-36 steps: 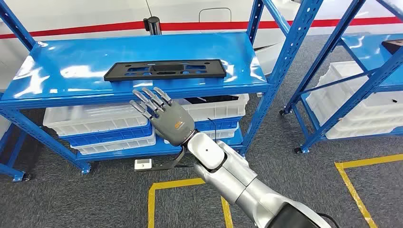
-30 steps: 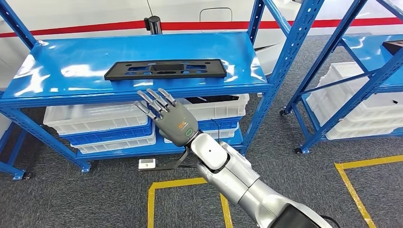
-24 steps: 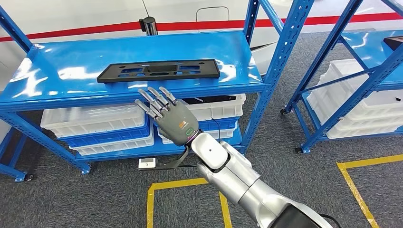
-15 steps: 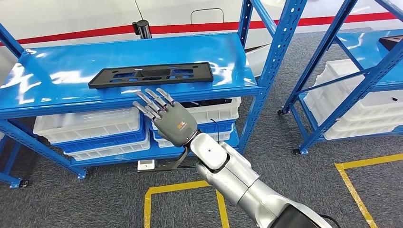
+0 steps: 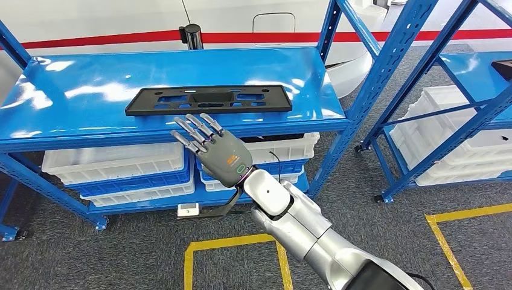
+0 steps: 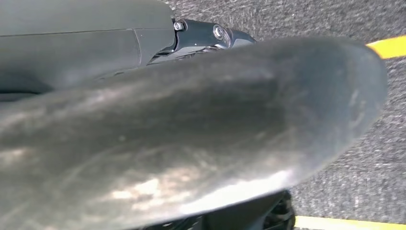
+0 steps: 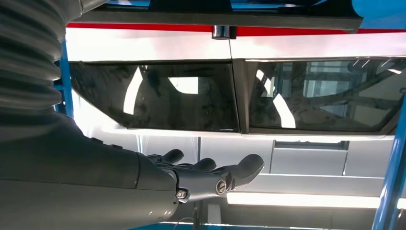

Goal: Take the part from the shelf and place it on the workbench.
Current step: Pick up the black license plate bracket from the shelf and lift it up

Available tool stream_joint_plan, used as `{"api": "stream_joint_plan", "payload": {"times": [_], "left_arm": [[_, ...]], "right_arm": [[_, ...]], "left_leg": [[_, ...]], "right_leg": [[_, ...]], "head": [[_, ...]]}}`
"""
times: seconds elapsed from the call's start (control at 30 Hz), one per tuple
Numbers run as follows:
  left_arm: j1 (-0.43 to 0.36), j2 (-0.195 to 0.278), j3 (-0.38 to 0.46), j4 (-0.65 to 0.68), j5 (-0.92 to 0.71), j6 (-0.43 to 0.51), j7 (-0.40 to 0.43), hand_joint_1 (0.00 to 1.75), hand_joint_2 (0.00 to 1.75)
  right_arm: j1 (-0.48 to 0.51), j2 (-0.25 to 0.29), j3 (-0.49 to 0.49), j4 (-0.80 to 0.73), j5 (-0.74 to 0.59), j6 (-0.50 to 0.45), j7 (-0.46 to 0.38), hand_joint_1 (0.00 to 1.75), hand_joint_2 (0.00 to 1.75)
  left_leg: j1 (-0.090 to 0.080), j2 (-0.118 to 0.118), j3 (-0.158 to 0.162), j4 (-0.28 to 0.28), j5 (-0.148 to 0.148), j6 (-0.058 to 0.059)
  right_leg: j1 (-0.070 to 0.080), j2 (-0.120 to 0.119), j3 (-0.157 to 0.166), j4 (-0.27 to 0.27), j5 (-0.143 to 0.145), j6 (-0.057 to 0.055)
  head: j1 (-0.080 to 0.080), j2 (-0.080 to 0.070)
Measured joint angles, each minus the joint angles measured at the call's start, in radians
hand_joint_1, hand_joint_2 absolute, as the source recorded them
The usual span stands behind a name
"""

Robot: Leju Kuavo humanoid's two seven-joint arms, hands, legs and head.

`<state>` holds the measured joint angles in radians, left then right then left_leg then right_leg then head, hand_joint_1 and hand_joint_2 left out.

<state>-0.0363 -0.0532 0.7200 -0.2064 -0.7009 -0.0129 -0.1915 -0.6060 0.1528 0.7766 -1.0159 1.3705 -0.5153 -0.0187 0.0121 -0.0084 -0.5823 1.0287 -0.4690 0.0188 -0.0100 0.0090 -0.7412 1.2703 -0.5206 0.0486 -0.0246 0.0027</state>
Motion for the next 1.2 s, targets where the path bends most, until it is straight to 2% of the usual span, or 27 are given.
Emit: {"api": "stream_joint_plan", "payload": {"times": [0.03,0.07,0.1,0.13,0.17,0.2,0.27,0.3,0.33,0.4,0.43,0.47,0.5,0.57,0.6,0.63,0.67,0.77,0.83,0.9,0.93,0.97,1.0,1.07,1.1,1.13,1.2], "left_arm": [[0.0,0.0,0.0,0.0,-0.004,0.0,0.001,0.0,0.0],[0.0,-0.002,0.0,0.001,-0.007,0.0,0.003,0.0,0.0],[0.0,-0.004,0.0,0.001,-0.009,0.0,0.004,0.0,0.0],[-0.001,-0.005,0.0,0.001,-0.011,0.0,0.005,0.0,0.0],[-0.001,-0.006,0.0,0.002,-0.012,0.0,0.005,0.0,0.0],[-0.002,-0.005,0.0,0.001,-0.013,0.0,0.005,0.0,0.0],[-0.001,-0.004,0.0,0.0,-0.015,0.0,0.005,0.0,0.0],[-0.001,-0.004,0.0,0.0,-0.016,0.0,0.005,0.0,0.0],[-0.001,-0.004,0.0,0.0,-0.017,0.0,0.005,0.0,0.0],[-0.001,-0.004,0.0,0.0,-0.018,-0.001,0.005,0.0,0.0],[0.0,-0.004,0.0,0.0,-0.019,-0.001,0.005,0.0,0.0],[0.001,-0.004,0.0,0.0,-0.019,-0.001,0.005,0.0,0.0],[0.002,-0.003,0.0,0.0,-0.019,-0.001,0.005,0.0,0.0],[0.002,-0.003,0.0,0.0,-0.02,0.0,0.003,0.0,0.0],[0.002,-0.004,0.0,0.001,-0.021,0.0,0.001,0.0,0.0],[0.0,-0.004,0.0,0.002,-0.023,0.0,-0.001,0.0,0.0],[0.0,-0.005,0.0,0.002,-0.025,-0.001,-0.002,0.0,0.0],[-0.001,-0.005,0.0,0.002,-0.032,-0.001,-0.004,0.0,0.0],[0.0,-0.004,0.0,0.002,-0.037,0.001,-0.005,0.0,0.0],[-0.001,-0.004,0.001,0.002,-0.041,0.002,-0.005,0.0,0.0],[-0.001,-0.004,0.001,0.002,-0.042,0.002,-0.005,0.0,0.0],[0.0,-0.004,0.001,0.002,-0.043,0.002,-0.005,0.0,0.0],[0.0,-0.004,0.001,0.002,-0.043,0.002,-0.005,0.0,0.0],[0.0,-0.005,0.002,0.002,-0.043,0.002,-0.005,0.0,0.0],[0.0,-0.005,0.002,0.002,-0.043,0.002,-0.005,0.0,0.0],[-0.001,-0.005,0.002,0.003,-0.043,0.002,-0.005,0.0,0.0],[-0.002,-0.005,0.003,0.003,-0.045,0.002,-0.005,0.0,0.0]], "right_arm": [[0.0,-0.001,0.0,0.0,0.0,0.0,0.001,0.0,1.75],[-0.001,-0.001,0.0,0.0,0.0,0.0,0.002,0.0,1.75],[-0.001,-0.002,0.0,0.0,0.0,0.0,0.003,0.0,1.75],[0.0,-0.002,0.0,0.0,0.0,0.0,0.004,0.0,1.75],[0.0,-0.003,0.001,0.0,0.0,-0.001,0.005,0.0,1.75],[0.001,-0.003,0.001,-0.001,0.0,-0.001,0.006,0.0,1.75],[0.002,-0.002,0.002,-0.002,0.001,-0.002,0.006,0.0,1.75],[0.002,-0.002,0.002,-0.003,0.002,-0.003,0.006,0.0,1.75],[0.003,-0.001,0.002,-0.004,0.002,-0.003,0.006,0.0,1.75],[0.006,0.0,0.002,-0.004,0.002,-0.003,0.006,0.0,1.75],[0.009,0.0,0.002,-0.004,0.002,-0.003,0.006,0.0,1.75],[0.011,-0.001,0.002,-0.004,0.002,-0.003,0.006,0.0,1.75],[0.013,0.0,0.003,-0.004,0.002,-0.003,0.006,0.0,1.75],[0.013,0.0,0.004,-0.004,0.003,-0.002,0.006,0.0,1.75],[0.012,0.0,0.004,-0.004,0.003,-0.002,0.006,0.0,1.75],[0.012,0.001,0.004,-0.004,0.004,-0.002,0.007,0.0,1.75],[0.011,0.001,0.004,-0.003,0.005,-0.002,0.008,0.0,1.75],[0.012,0.001,0.004,-0.004,0.008,-0.002,0.016,0.0,1.75],[0.011,0.0,0.003,-0.006,0.013,-0.003,0.024,0.0,1.75],[0.015,-0.005,0.001,-0.006,0.018,-0.005,0.031,0.0,1.75],[0.018,-0.008,0.0,-0.006,0.02,-0.005,0.033,0.0,1.75],[0.021,-0.011,-0.001,-0.006,0.021,-0.005,0.035,0.0,1.75],[0.023,-0.013,-0.002,-0.006,0.022,-0.005,0.035,0.0,1.75],[0.024,-0.014,-0.006,-0.007,0.022,-0.005,0.036,0.0,1.75],[0.023,-0.014,-0.009,-0.008,0.022,-0.005,0.036,0.0,1.75],[0.023,-0.014,-0.01,-0.009,0.022,-0.005,0.037,0.0,1.75],[0.023,-0.015,-0.012,-0.009,0.024,-0.006,0.039,0.0,1.75]], "left_leg": [[-0.002,-0.001,0.008,0.0,-0.005,0.0],[-0.004,-0.001,0.016,0.0,-0.011,-0.001],[-0.007,-0.002,0.02,-0.001,-0.017,-0.004],[-0.008,-0.003,0.022,-0.001,-0.021,-0.007],[-0.009,-0.002,0.022,-0.002,-0.025,-0.01],[-0.01,0.0,0.024,-0.005,-0.028,-0.015],[-0.01,0.003,0.026,0.005,-0.04,-0.024],[-0.009,0.004,0.016,0.033,-0.054,-0.029],[-0.007,0.004,-0.008,0.082,-0.075,-0.034],[-0.001,0.004,-0.084,0.212,-0.12,-0.043],[0.002,0.005,-0.118,0.257,-0.125,-0.047],[0.005,0.005,-0.136,0.268,-0.11,-0.051],[0.008,0.005,-0.133,0.238,-0.074,-0.055],[0.015,0.005,-0.087,0.114,0.01,-0.062],[0.016,0.004,-0.061,0.057,0.033,-0.062],[0.015,0.004,-0.045,0.023,0.041,-0.059],[0.013,0.002,-0.038,0.01,0.036,-0.053],[0.01,0.001,-0.035,0.004,0.033,-0.029],[0.012,0.001,-0.031,0.002,0.03,-0.016],[0.01,0.001,-0.029,0.002,0.024,-0.006],[0.009,0.0,-0.027,0.002,0.021,-0.003],[0.007,0.0,-0.023,0.002,0.018,-0.002],[0.007,-0.001,-0.017,0.002,0.014,-0.002],[0.006,-0.003,-0.004,0.001,0.005,-0.005],[0.004,-0.004,0.001,0.001,0.0,-0.009],[0.003,-0.005,0.004,0.001,-0.004,-0.013],[0.001,-0.005,0.008,-0.003,-0.01,-0.023]], "right_leg": [[0.004,0.0,0.02,-0.066,0.041,0.003],[0.011,-0.002,0.047,-0.141,0.079,-0.002],[0.017,-0.005,0.072,-0.202,0.106,-0.01],[0.022,-0.007,0.087,-0.239,0.119,-0.02],[0.026,-0.009,0.094,-0.255,0.122,-0.03],[0.026,-0.009,0.097,-0.258,0.121,-0.036],[0.017,-0.007,0.111,-0.268,0.118,-0.048],[0.012,-0.007,0.121,-0.273,0.116,-0.055],[0.008,-0.007,0.131,-0.277,0.113,-0.062],[0.008,-0.007,0.143,-0.277,0.103,-0.071],[0.008,-0.006,0.149,-0.277,0.099,-0.071],[0.007,-0.005,0.155,-0.277,0.093,-0.07],[0.005,-0.003,0.162,-0.276,0.088,-0.066],[0.002,0.001,0.178,-0.272,0.073,-0.055],[0.005,0.002,0.181,-0.267,0.066,-0.048],[0.007,0.002,0.182,-0.264,0.061,-0.042],[0.009,0.003,0.18,-0.263,0.059,-0.036],[0.007,0.001,0.17,-0.255,0.051,-0.025],[0.004,0.0,0.128,-0.182,0.022,-0.022],[0.002,-0.001,0.045,-0.039,-0.022,-0.024],[0.002,-0.001,0.006,0.018,-0.033,-0.022],[0.002,-0.001,-0.016,0.041,-0.029,-0.018],[0.002,-0.001,-0.013,0.017,-0.006,-0.011],[0.004,-0.002,0.042,-0.124,0.066,-0.002],[0.007,-0.003,0.073,-0.192,0.094,-0.004],[0.01,-0.004,0.094,-0.237,0.109,-0.009],[0.016,-0.004,0.108,-0.258,0.111,-0.024]], "head": [[0.0,0.0],[0.0,0.0],[-0.001,0.0],[-0.001,0.0],[-0.002,0.0],[-0.002,0.0],[-0.002,0.0],[-0.002,0.0],[-0.003,0.0],[-0.003,0.0],[-0.003,0.0],[-0.003,0.0],[-0.003,0.0],[-0.003,0.0],[-0.004,0.0],[-0.004,0.0],[-0.004,0.0],[-0.003,0.0],[-0.001,0.0],[0.0,0.0],[0.0,0.0],[0.0,0.0],[0.0,0.0],[0.001,0.0],[0.0,0.0],[0.0,0.0],[-0.001,0.0]]}}
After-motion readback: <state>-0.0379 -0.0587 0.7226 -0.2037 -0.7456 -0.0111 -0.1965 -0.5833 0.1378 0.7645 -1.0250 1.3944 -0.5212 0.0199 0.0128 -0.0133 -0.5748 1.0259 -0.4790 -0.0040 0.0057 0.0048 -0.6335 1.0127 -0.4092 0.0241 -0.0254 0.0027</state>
